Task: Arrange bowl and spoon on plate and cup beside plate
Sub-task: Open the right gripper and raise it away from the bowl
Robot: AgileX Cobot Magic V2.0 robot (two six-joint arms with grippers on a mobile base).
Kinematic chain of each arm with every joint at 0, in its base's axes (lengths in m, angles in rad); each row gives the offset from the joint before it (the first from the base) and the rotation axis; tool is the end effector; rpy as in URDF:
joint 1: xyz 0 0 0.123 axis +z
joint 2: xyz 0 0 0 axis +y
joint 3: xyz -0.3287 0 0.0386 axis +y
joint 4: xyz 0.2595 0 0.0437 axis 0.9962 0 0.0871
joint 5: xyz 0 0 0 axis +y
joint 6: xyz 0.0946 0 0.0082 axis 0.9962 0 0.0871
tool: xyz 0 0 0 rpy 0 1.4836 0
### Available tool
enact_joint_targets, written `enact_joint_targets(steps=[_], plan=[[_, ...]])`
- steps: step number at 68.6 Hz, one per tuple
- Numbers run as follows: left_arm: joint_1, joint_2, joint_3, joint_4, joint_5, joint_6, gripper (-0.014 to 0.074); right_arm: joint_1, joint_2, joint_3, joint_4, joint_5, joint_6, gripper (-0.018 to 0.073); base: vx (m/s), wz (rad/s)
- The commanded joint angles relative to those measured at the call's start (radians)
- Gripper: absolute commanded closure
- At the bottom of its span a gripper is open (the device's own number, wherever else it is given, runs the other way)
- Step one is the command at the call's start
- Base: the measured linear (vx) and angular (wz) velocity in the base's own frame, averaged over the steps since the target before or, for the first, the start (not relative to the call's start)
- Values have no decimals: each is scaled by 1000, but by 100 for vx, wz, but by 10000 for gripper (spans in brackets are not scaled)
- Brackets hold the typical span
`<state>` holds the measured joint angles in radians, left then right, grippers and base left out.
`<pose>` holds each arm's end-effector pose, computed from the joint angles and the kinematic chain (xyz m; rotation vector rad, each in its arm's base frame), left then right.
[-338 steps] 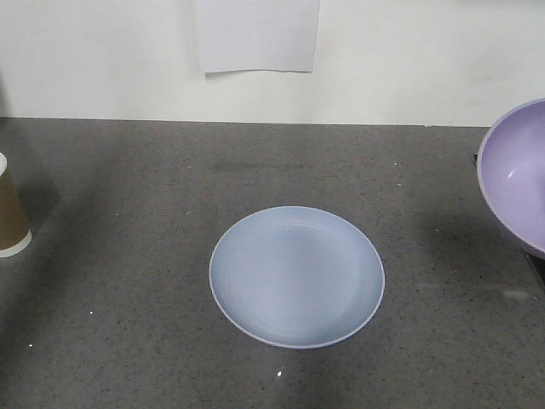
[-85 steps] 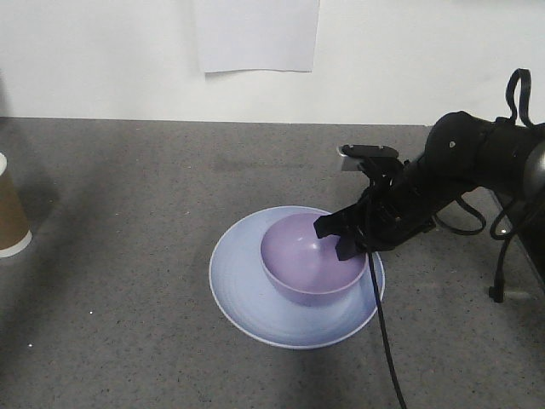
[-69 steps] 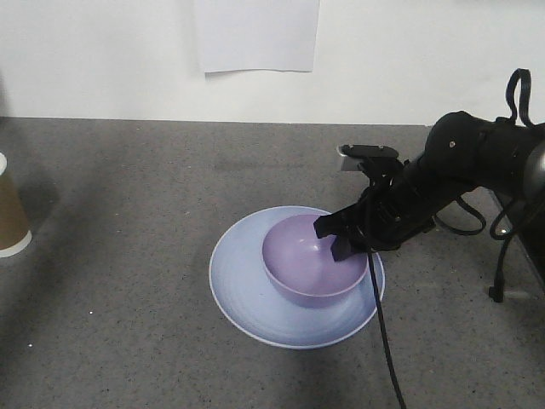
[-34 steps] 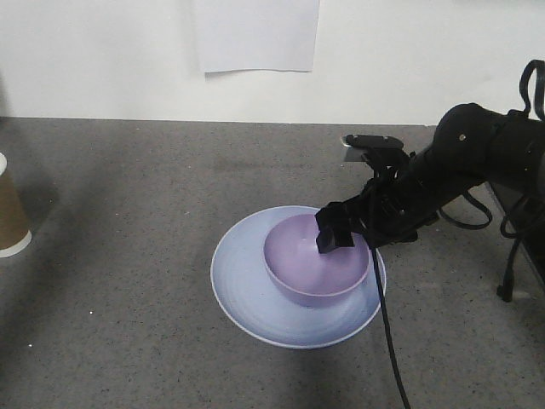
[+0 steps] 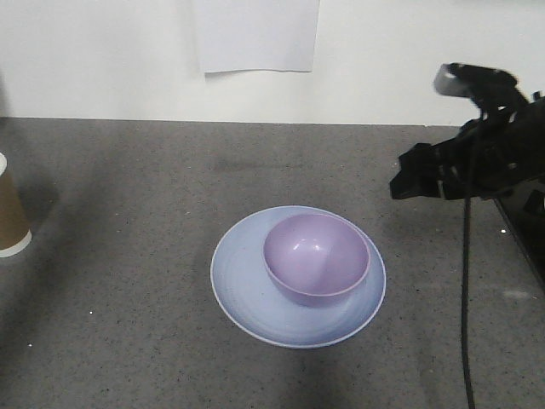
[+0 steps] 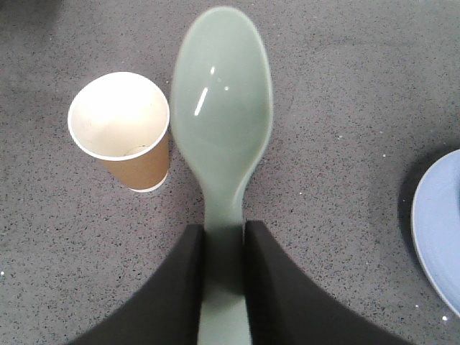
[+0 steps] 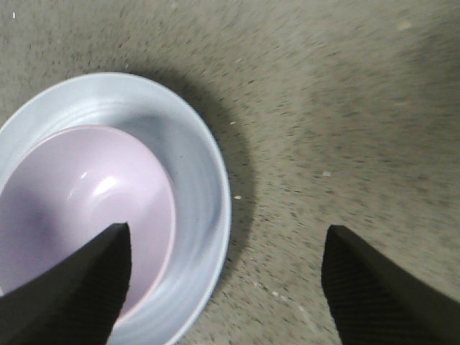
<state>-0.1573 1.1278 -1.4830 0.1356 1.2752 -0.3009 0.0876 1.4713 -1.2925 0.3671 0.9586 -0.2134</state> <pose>0.1852 -0.0169 0.4982 -0.1844 2.3852 -0.0409 0.3129 0.0555 0.3735 -0.2170 2.5656 0.4194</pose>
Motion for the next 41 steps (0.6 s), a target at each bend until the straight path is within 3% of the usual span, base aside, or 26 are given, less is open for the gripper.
enact_joint_targets(steps=[1,21,41], plan=[[-7,-16,-23,-3,-29,-2,603,-25,-115,-27,0,8,-11,51,0,0],[-7,-16,-23,-21,-28,1,603,-25,-310,7,-70,84,6,54,0,0],[-7,-16,-23,-42,-35,90,603,-25,-392,48,-102,84,20,54,0,0]])
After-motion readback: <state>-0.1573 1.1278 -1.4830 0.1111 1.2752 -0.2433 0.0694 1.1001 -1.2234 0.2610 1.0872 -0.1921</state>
